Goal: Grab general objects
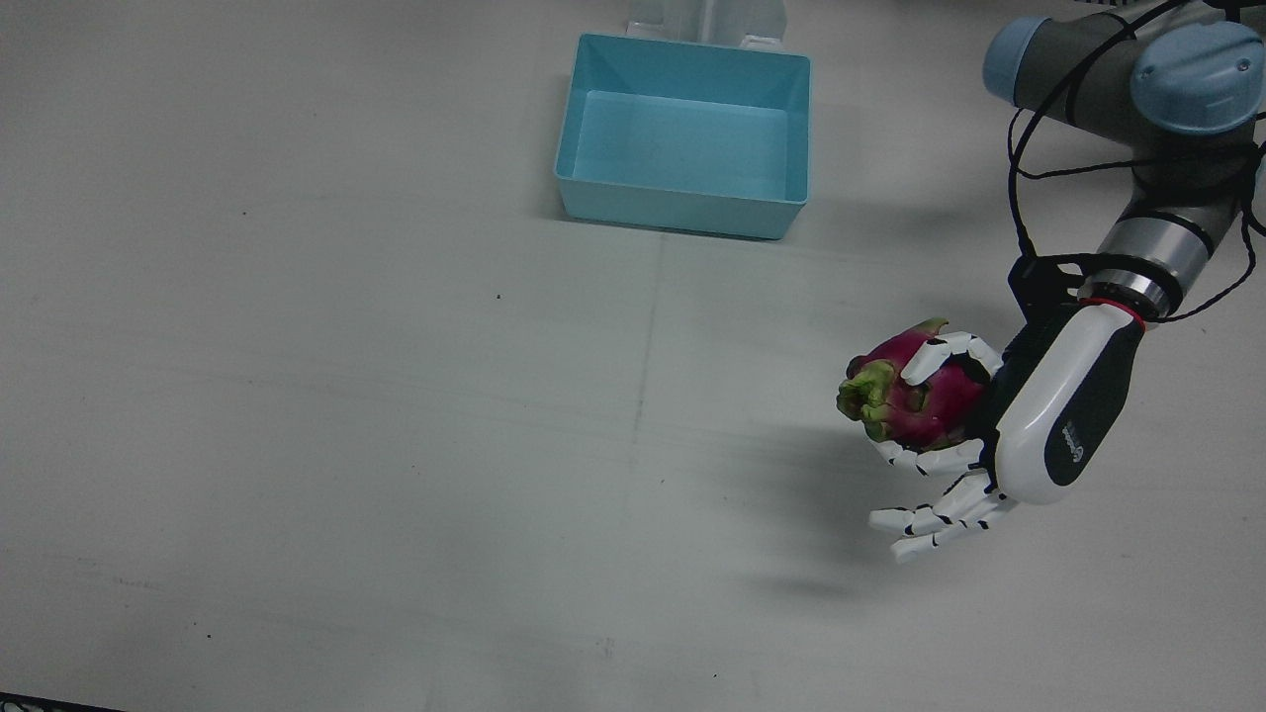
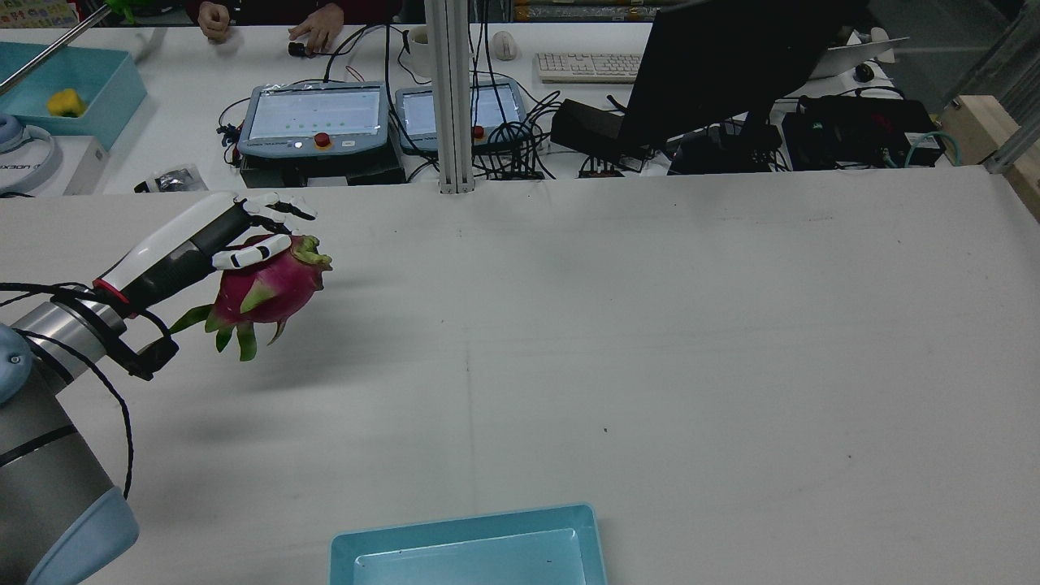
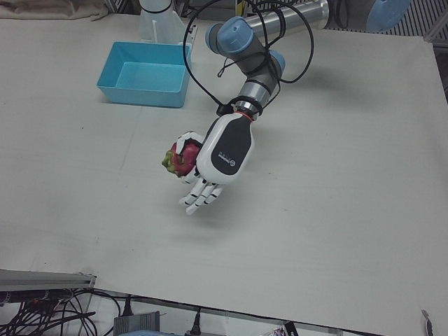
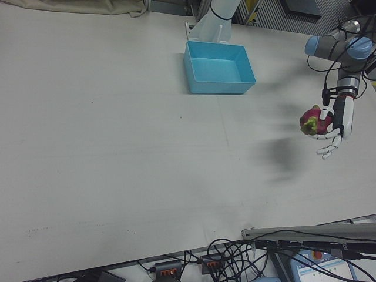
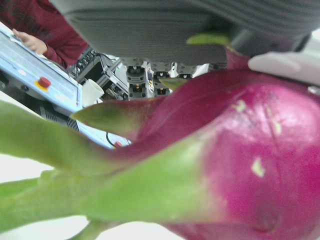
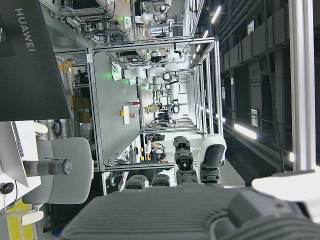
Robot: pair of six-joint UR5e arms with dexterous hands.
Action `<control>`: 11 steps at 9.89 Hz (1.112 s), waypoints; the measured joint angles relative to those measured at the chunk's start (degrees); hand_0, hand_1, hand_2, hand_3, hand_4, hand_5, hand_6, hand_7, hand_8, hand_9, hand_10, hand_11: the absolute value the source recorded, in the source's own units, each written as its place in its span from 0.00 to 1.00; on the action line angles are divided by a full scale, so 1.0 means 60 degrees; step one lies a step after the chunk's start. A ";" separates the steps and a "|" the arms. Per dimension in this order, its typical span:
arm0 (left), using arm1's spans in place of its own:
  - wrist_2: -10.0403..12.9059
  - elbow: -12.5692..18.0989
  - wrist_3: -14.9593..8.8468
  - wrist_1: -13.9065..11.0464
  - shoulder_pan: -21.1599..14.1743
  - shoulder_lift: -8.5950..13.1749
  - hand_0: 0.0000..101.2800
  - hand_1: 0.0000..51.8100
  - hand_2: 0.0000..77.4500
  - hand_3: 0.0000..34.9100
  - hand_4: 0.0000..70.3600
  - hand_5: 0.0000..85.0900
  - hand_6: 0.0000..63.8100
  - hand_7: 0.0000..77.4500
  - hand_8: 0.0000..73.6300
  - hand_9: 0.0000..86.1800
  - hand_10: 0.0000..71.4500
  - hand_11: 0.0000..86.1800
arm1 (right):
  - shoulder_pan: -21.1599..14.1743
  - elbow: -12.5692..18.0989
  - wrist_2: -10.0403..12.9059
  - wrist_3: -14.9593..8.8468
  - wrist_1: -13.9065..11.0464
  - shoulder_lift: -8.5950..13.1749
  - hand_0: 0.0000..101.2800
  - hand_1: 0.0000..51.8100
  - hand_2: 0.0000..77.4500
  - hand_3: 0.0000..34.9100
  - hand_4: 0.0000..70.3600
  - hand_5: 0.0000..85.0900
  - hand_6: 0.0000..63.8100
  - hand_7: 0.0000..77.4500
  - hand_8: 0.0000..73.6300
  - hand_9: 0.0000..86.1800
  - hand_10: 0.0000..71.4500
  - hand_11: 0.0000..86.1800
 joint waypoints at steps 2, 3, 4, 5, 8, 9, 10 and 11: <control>0.0487 -0.0212 -0.0314 -0.0256 0.0598 -0.0018 0.36 0.00 0.61 0.00 0.68 0.38 0.38 0.45 0.27 0.12 0.21 0.38 | 0.0000 0.0000 0.0000 0.0000 0.0000 0.0000 0.00 0.12 0.02 0.00 0.00 0.87 0.00 0.00 0.00 0.02 0.00 0.01; 0.0662 -0.0291 -0.0384 -0.0278 0.0970 -0.0116 0.36 0.00 0.61 0.00 0.68 0.38 0.38 0.45 0.27 0.12 0.21 0.38 | 0.0000 0.0000 0.0000 0.0000 0.0000 0.0000 0.00 0.12 0.02 0.00 0.00 0.87 0.00 0.00 0.00 0.01 0.00 0.01; 0.0870 -0.0338 -0.0415 -0.0263 0.1310 -0.0248 0.37 0.00 0.60 0.00 0.68 0.38 0.40 0.49 0.27 0.11 0.21 0.38 | 0.0000 0.0000 0.0000 0.0000 0.0000 0.0000 0.00 0.12 0.02 0.00 0.00 0.87 0.00 0.00 0.00 0.01 0.00 0.01; 0.1099 -0.0370 -0.0430 -0.0234 0.1556 -0.0338 0.37 0.00 0.61 0.00 0.69 0.38 0.42 0.49 0.27 0.11 0.21 0.38 | 0.0000 0.0000 0.0000 0.0000 0.0000 0.0000 0.00 0.12 0.02 0.00 0.00 0.87 0.00 0.00 0.00 0.01 0.00 0.01; 0.1531 -0.0575 -0.0443 -0.0114 0.2160 -0.0417 0.38 0.00 0.59 0.00 0.69 0.38 0.43 0.49 0.27 0.13 0.21 0.38 | 0.0000 0.0000 0.0000 0.0000 0.0000 0.0000 0.00 0.12 0.02 0.00 0.00 0.87 0.00 0.00 0.00 0.01 0.00 0.01; 0.1713 -0.0631 -0.0444 -0.0077 0.2406 -0.0463 0.40 0.00 0.49 0.00 0.69 0.38 0.42 0.49 0.27 0.13 0.21 0.38 | 0.0000 0.0000 0.0000 0.0000 0.0000 0.0000 0.00 0.12 0.02 0.00 0.00 0.87 0.00 0.00 0.00 0.01 0.00 0.01; 0.1911 -0.0666 -0.0445 -0.0006 0.2623 -0.0592 0.40 0.00 0.49 0.00 0.69 0.38 0.42 0.49 0.27 0.12 0.21 0.37 | 0.0000 0.0000 0.0000 0.0000 0.0000 0.0000 0.00 0.12 0.02 0.00 0.00 0.87 0.00 0.00 0.00 0.01 0.00 0.01; 0.2094 -0.0686 -0.0445 0.0071 0.2842 -0.0740 0.40 0.00 0.46 0.00 0.69 0.38 0.40 0.49 0.27 0.11 0.21 0.33 | 0.0000 0.0000 0.0000 0.0000 0.0000 0.0000 0.00 0.12 0.02 0.00 0.00 0.87 0.00 0.00 0.00 0.01 0.00 0.01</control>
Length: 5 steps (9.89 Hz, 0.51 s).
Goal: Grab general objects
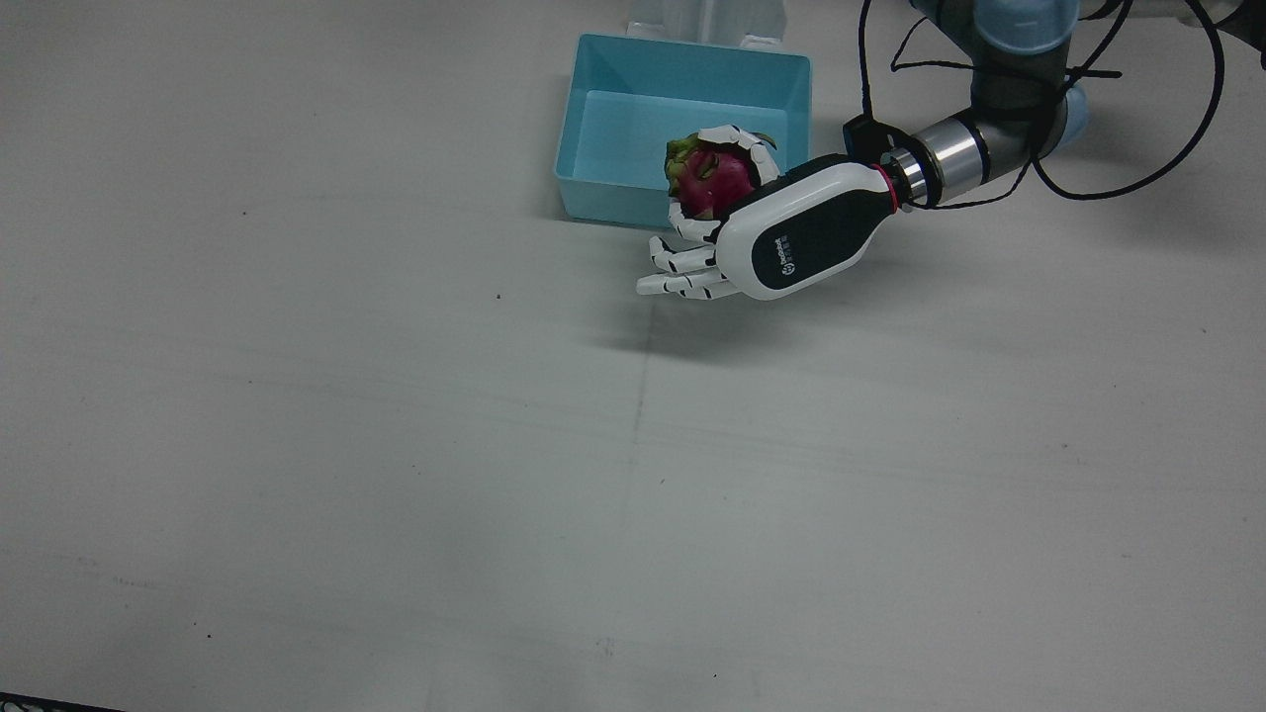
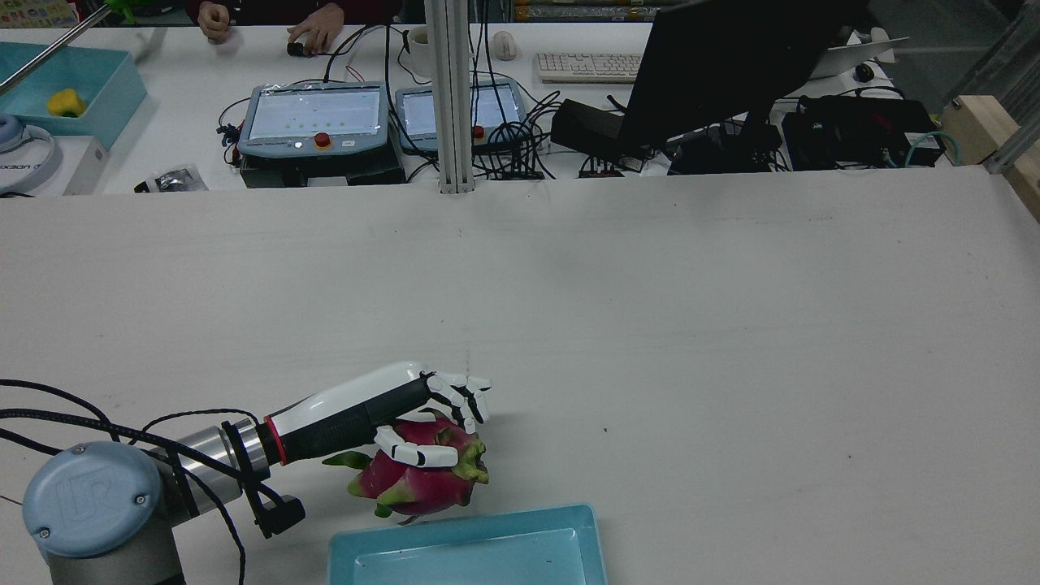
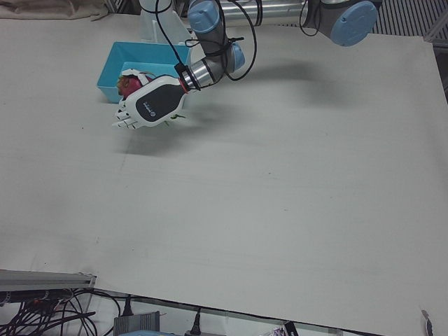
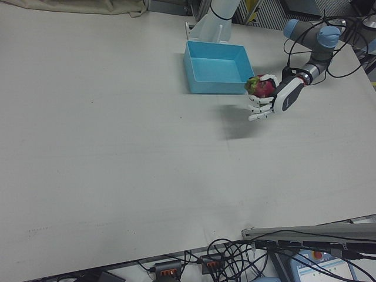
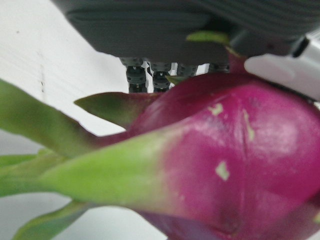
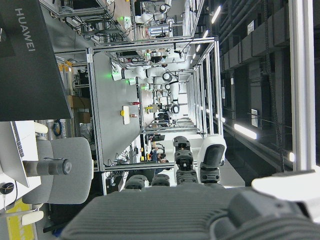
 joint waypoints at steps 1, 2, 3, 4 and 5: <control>0.0182 -0.0013 0.0000 0.0045 0.0227 -0.0136 0.40 0.00 0.44 0.00 0.69 0.38 0.40 0.51 0.27 0.11 0.21 0.30 | 0.0000 0.0000 0.0000 0.0000 0.0000 0.0000 0.00 0.12 0.02 0.00 0.00 0.87 0.00 0.00 0.00 0.01 0.00 0.01; 0.0311 -0.0021 0.0000 0.0072 0.0407 -0.0245 0.40 0.00 0.44 0.00 0.69 0.38 0.40 0.52 0.27 0.12 0.21 0.30 | 0.0000 0.0000 0.0000 0.0000 0.0000 0.0000 0.00 0.12 0.02 0.00 0.00 0.87 0.00 0.00 0.00 0.01 0.00 0.01; 0.0392 -0.0024 0.0000 0.0087 0.0534 -0.0314 0.40 0.00 0.42 0.00 0.70 0.38 0.39 0.52 0.27 0.12 0.21 0.30 | 0.0000 0.0000 0.0000 0.0000 0.0000 0.0000 0.00 0.12 0.02 0.00 0.00 0.87 0.00 0.00 0.00 0.01 0.00 0.01; 0.0513 -0.0027 0.0000 0.0095 0.0651 -0.0355 0.41 0.00 0.39 0.00 0.70 0.38 0.37 0.54 0.27 0.12 0.21 0.30 | 0.0000 0.0000 0.0000 0.0000 0.0000 0.0000 0.00 0.12 0.02 0.00 0.00 0.87 0.00 0.00 0.00 0.02 0.00 0.01; 0.0655 -0.0029 0.0000 0.0099 0.0779 -0.0376 0.40 0.00 0.39 0.00 0.71 0.38 0.37 0.54 0.27 0.12 0.21 0.30 | 0.0000 0.0000 0.0000 0.0000 0.0000 0.0000 0.00 0.12 0.02 0.00 0.00 0.87 0.00 0.00 0.00 0.02 0.00 0.01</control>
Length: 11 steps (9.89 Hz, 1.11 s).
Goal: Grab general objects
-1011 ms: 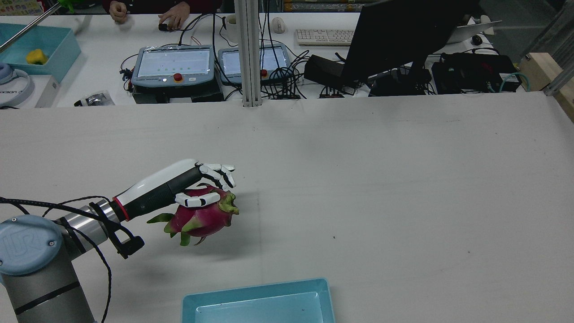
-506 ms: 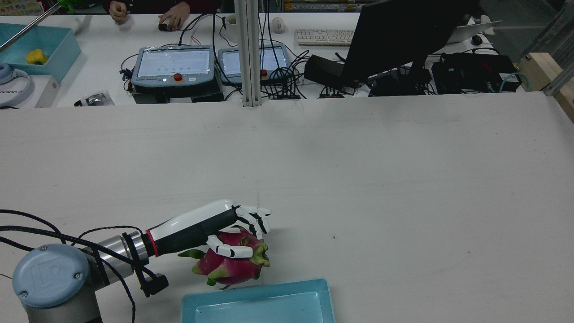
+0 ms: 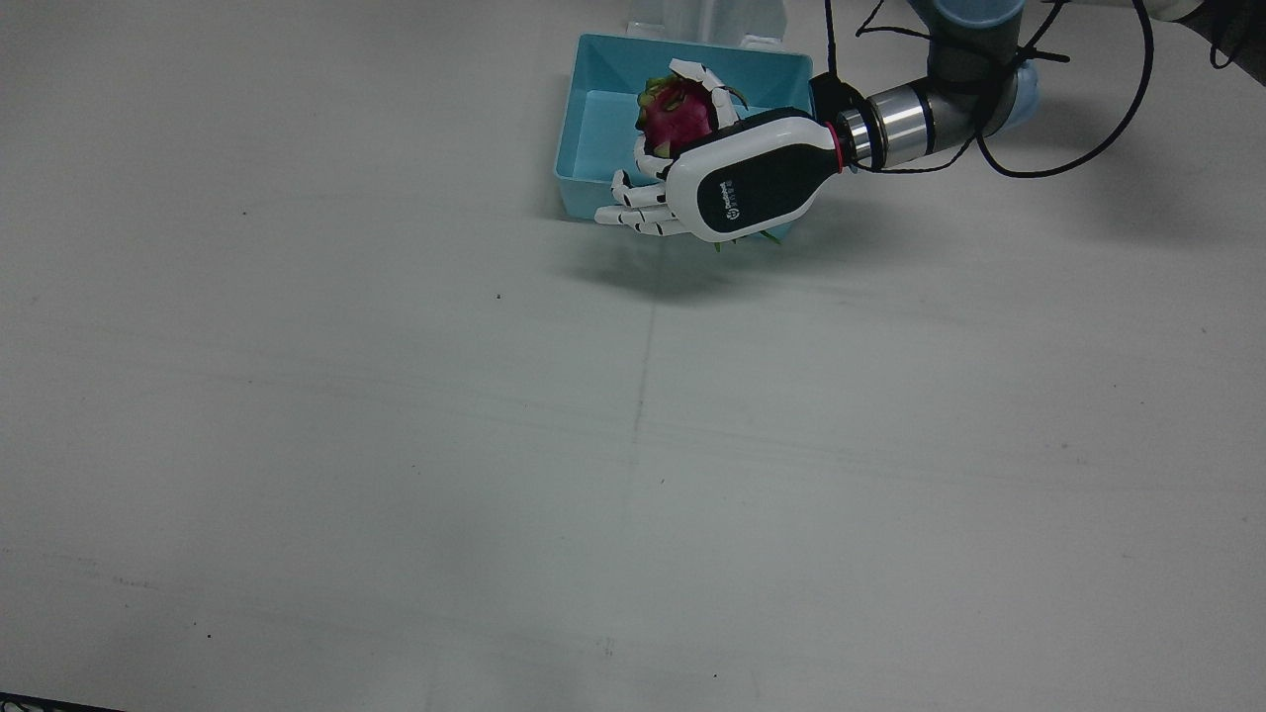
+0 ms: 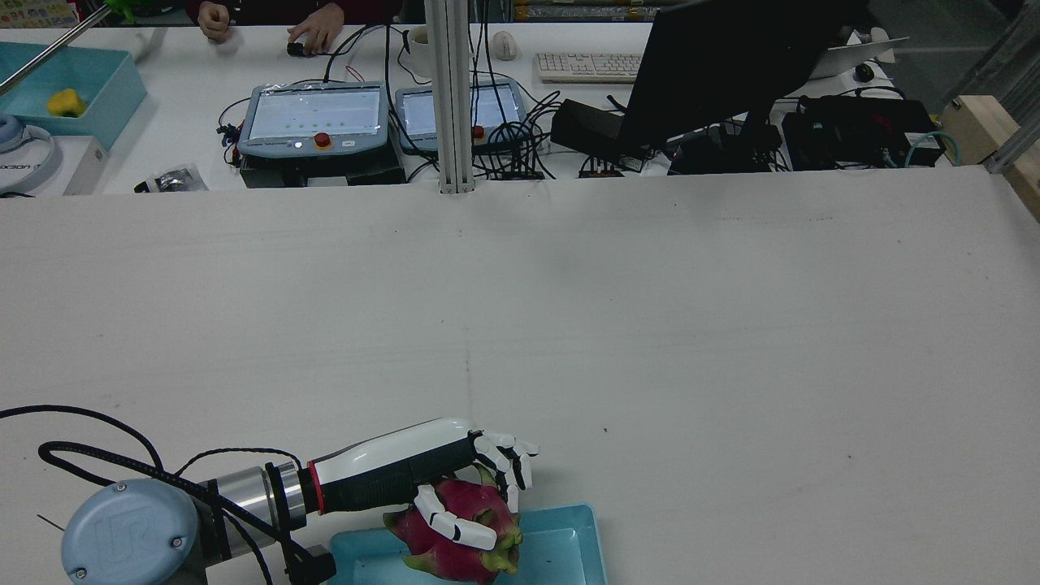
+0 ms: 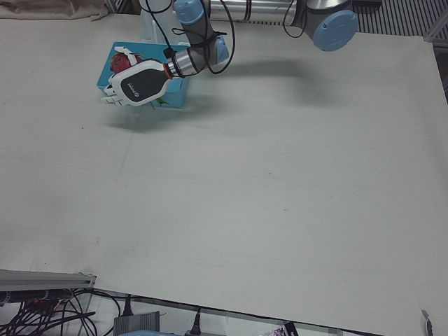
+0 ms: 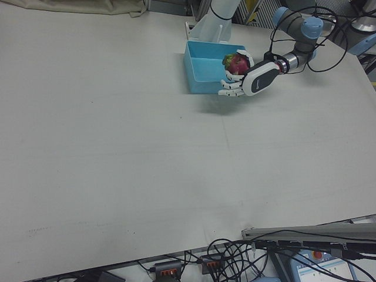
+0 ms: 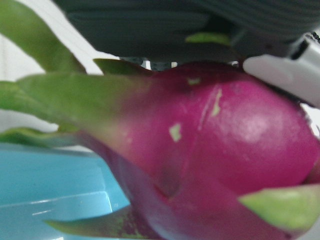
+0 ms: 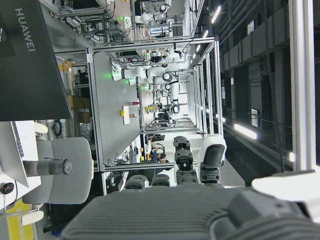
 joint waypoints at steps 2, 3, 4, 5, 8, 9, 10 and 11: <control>0.0291 -0.0001 0.0000 -0.0014 0.0167 -0.0023 0.41 0.00 0.37 0.00 0.73 0.38 0.32 0.54 0.24 0.13 0.21 0.26 | 0.0000 0.0000 0.0000 0.0000 0.0000 0.0000 0.00 0.12 0.02 0.00 0.00 0.87 0.00 0.00 0.00 0.01 0.00 0.01; 0.0418 -0.0001 0.0000 -0.0023 0.0201 -0.0071 0.41 0.00 0.29 0.00 0.73 0.38 0.32 0.54 0.24 0.13 0.21 0.26 | 0.0000 0.0000 0.0000 0.0000 0.0000 0.0000 0.00 0.12 0.02 0.00 0.00 0.87 0.00 0.00 0.00 0.02 0.00 0.01; 0.0493 -0.0001 0.0000 -0.0025 0.0216 -0.0125 0.43 0.00 0.15 0.00 0.74 0.38 0.12 0.32 0.04 0.02 0.21 0.02 | 0.0000 0.0000 0.0000 0.0000 0.0000 0.0000 0.00 0.12 0.02 0.00 0.00 0.87 0.00 0.00 0.00 0.01 0.00 0.01; 0.0562 -0.0001 0.0000 -0.0026 0.0222 -0.0178 0.43 0.00 0.15 0.00 0.74 0.38 0.12 0.32 0.04 0.02 0.21 0.02 | 0.0000 0.0000 0.0000 0.0000 0.0000 0.0000 0.00 0.12 0.02 0.00 0.00 0.87 0.00 0.00 0.00 0.01 0.00 0.01; 0.0731 -0.0001 -0.0001 0.0186 0.0217 -0.0478 0.48 0.00 0.02 0.00 0.59 0.24 0.02 0.20 0.02 0.03 0.21 0.01 | 0.0000 0.0000 0.0000 0.0000 0.0000 0.0000 0.00 0.12 0.02 0.00 0.00 0.87 0.00 0.00 0.00 0.02 0.00 0.01; 0.0750 -0.0001 0.0003 0.0276 0.0216 -0.0574 0.47 0.00 0.02 0.00 0.45 0.11 0.02 0.20 0.02 0.03 0.21 0.01 | 0.0000 0.0000 0.0000 0.0000 0.0000 0.0000 0.00 0.12 0.02 0.00 0.00 0.87 0.00 0.00 0.00 0.02 0.00 0.01; 0.0758 -0.0001 0.0008 0.0334 0.0214 -0.0628 0.45 0.00 0.02 0.00 0.29 0.03 0.02 0.20 0.02 0.03 0.21 0.01 | 0.0000 0.0000 0.0000 0.0000 0.0000 0.0000 0.00 0.12 0.02 0.00 0.00 0.87 0.00 0.00 0.00 0.01 0.00 0.01; 0.0763 -0.0001 0.0011 0.0389 0.0208 -0.0658 0.43 0.00 0.02 0.00 0.09 0.03 0.02 0.20 0.02 0.03 0.21 0.01 | 0.0000 0.0000 0.0000 0.0000 0.0000 0.0000 0.00 0.12 0.02 0.00 0.00 0.87 0.00 0.00 0.00 0.01 0.00 0.01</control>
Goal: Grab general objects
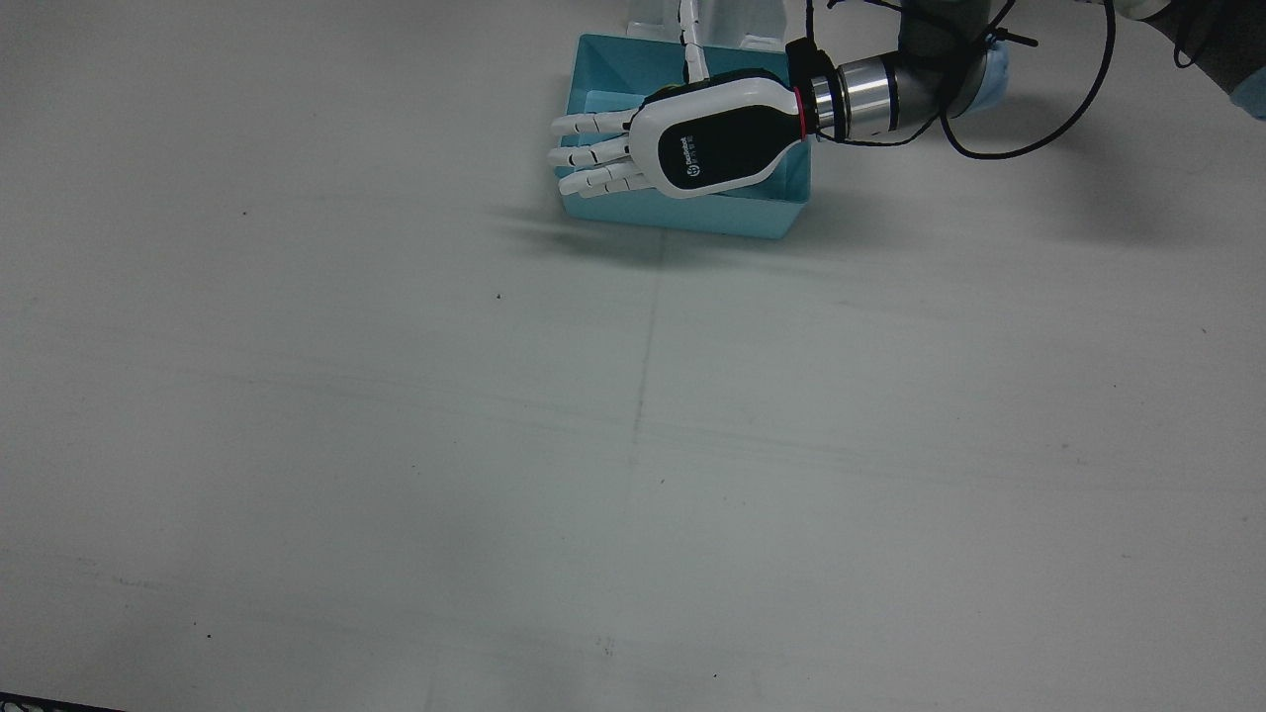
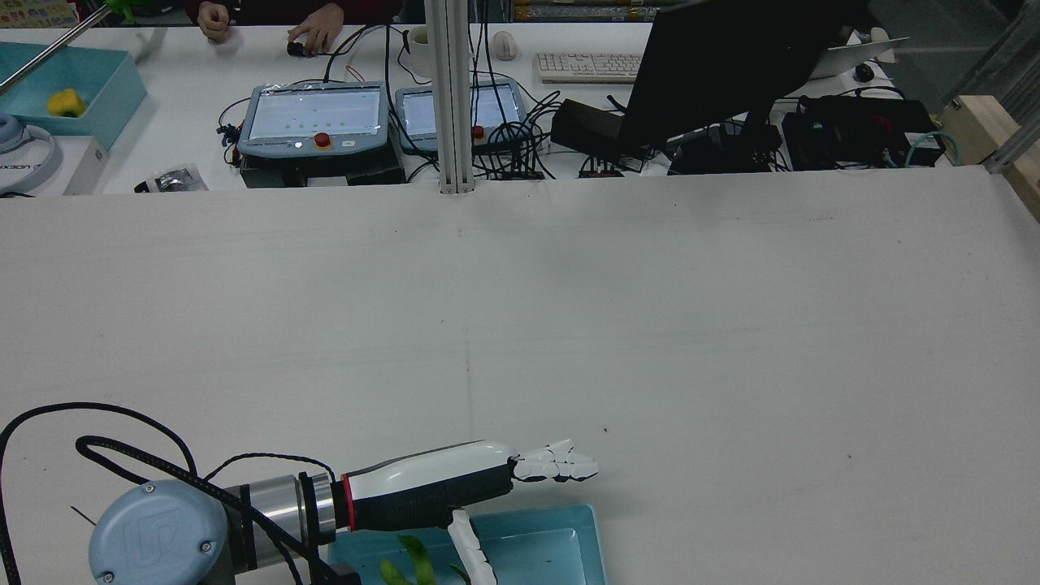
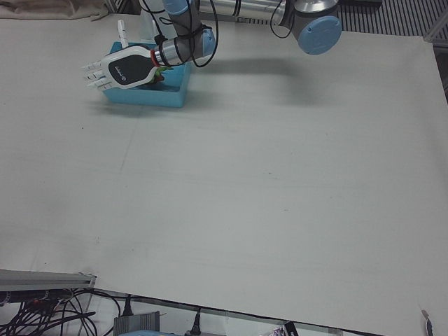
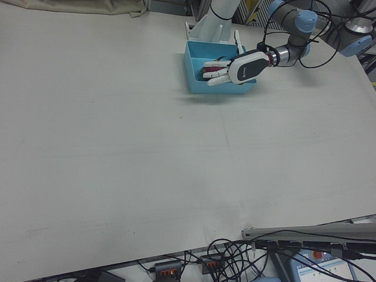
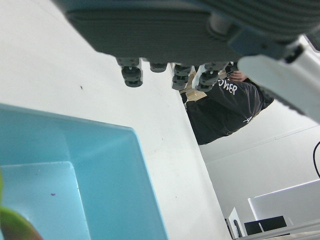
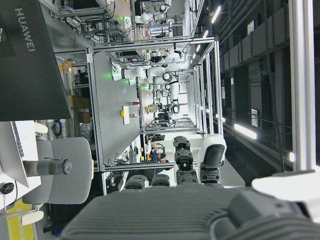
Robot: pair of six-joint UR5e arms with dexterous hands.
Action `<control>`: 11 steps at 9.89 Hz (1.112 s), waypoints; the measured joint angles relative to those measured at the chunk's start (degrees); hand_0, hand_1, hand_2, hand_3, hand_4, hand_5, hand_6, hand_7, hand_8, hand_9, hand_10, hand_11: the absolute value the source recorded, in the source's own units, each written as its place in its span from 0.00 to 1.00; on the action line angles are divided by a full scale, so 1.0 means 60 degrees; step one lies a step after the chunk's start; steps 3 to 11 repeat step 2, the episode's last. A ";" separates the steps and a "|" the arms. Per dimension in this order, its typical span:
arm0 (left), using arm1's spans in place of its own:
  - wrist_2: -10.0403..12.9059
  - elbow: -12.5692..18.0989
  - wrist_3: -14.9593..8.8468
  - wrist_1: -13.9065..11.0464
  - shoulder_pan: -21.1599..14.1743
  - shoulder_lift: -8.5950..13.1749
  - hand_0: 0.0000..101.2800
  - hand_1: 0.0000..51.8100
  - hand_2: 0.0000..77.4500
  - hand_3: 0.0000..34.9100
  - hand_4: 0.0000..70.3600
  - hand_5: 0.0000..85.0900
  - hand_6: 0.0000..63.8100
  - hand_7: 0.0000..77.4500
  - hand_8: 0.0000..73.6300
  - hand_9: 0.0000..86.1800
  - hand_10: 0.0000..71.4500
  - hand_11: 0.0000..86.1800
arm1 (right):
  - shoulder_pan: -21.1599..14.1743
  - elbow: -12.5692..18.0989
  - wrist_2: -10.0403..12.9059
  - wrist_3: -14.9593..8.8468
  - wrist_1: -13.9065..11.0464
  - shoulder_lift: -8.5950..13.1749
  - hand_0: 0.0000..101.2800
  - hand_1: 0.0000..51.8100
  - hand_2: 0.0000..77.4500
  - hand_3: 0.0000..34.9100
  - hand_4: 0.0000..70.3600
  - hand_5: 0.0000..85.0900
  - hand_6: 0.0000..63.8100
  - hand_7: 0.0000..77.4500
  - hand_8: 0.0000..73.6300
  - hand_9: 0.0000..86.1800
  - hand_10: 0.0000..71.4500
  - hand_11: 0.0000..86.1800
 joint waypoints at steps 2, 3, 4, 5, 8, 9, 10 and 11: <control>0.0003 0.0022 -0.0006 0.0162 -0.0052 -0.0025 0.29 0.00 0.02 0.00 0.07 0.03 0.02 0.18 0.01 0.02 0.21 0.01 | 0.0000 0.0000 0.0000 0.0000 0.0000 0.0000 0.00 0.12 0.02 0.00 0.00 0.87 0.00 0.00 0.00 0.01 0.00 0.01; 0.0003 0.0022 -0.0006 0.0162 -0.0052 -0.0025 0.29 0.00 0.02 0.00 0.07 0.03 0.02 0.18 0.01 0.02 0.21 0.01 | 0.0000 0.0000 0.0000 0.0000 0.0000 0.0000 0.00 0.12 0.02 0.00 0.00 0.87 0.00 0.00 0.00 0.01 0.00 0.01; 0.0003 0.0022 -0.0006 0.0162 -0.0052 -0.0025 0.29 0.00 0.02 0.00 0.07 0.03 0.02 0.18 0.01 0.02 0.21 0.01 | 0.0000 0.0000 0.0000 0.0000 0.0000 0.0000 0.00 0.12 0.02 0.00 0.00 0.87 0.00 0.00 0.00 0.01 0.00 0.01; 0.0003 0.0022 -0.0006 0.0162 -0.0052 -0.0025 0.29 0.00 0.02 0.00 0.07 0.03 0.02 0.18 0.01 0.02 0.21 0.01 | 0.0000 0.0000 0.0000 0.0000 0.0000 0.0000 0.00 0.12 0.02 0.00 0.00 0.87 0.00 0.00 0.00 0.01 0.00 0.01; 0.0003 0.0022 -0.0006 0.0162 -0.0052 -0.0025 0.29 0.00 0.02 0.00 0.07 0.03 0.02 0.18 0.01 0.02 0.21 0.01 | 0.0000 0.0000 0.0000 0.0000 0.0000 0.0000 0.00 0.12 0.02 0.00 0.00 0.87 0.00 0.00 0.00 0.01 0.00 0.01; 0.0003 0.0022 -0.0006 0.0162 -0.0052 -0.0025 0.29 0.00 0.02 0.00 0.07 0.03 0.02 0.18 0.01 0.02 0.21 0.01 | 0.0000 0.0000 0.0000 0.0000 0.0000 0.0000 0.00 0.12 0.02 0.00 0.00 0.87 0.00 0.00 0.00 0.01 0.00 0.01; 0.0003 0.0022 -0.0006 0.0162 -0.0052 -0.0025 0.29 0.00 0.02 0.00 0.07 0.03 0.02 0.18 0.01 0.02 0.21 0.01 | 0.0000 0.0000 0.0000 0.0000 0.0000 0.0000 0.00 0.12 0.02 0.00 0.00 0.87 0.00 0.00 0.00 0.01 0.00 0.01; 0.0003 0.0022 -0.0006 0.0162 -0.0052 -0.0025 0.29 0.00 0.02 0.00 0.07 0.03 0.02 0.18 0.01 0.02 0.21 0.01 | 0.0000 0.0000 0.0000 0.0000 0.0000 0.0000 0.00 0.12 0.02 0.00 0.00 0.87 0.00 0.00 0.00 0.01 0.00 0.01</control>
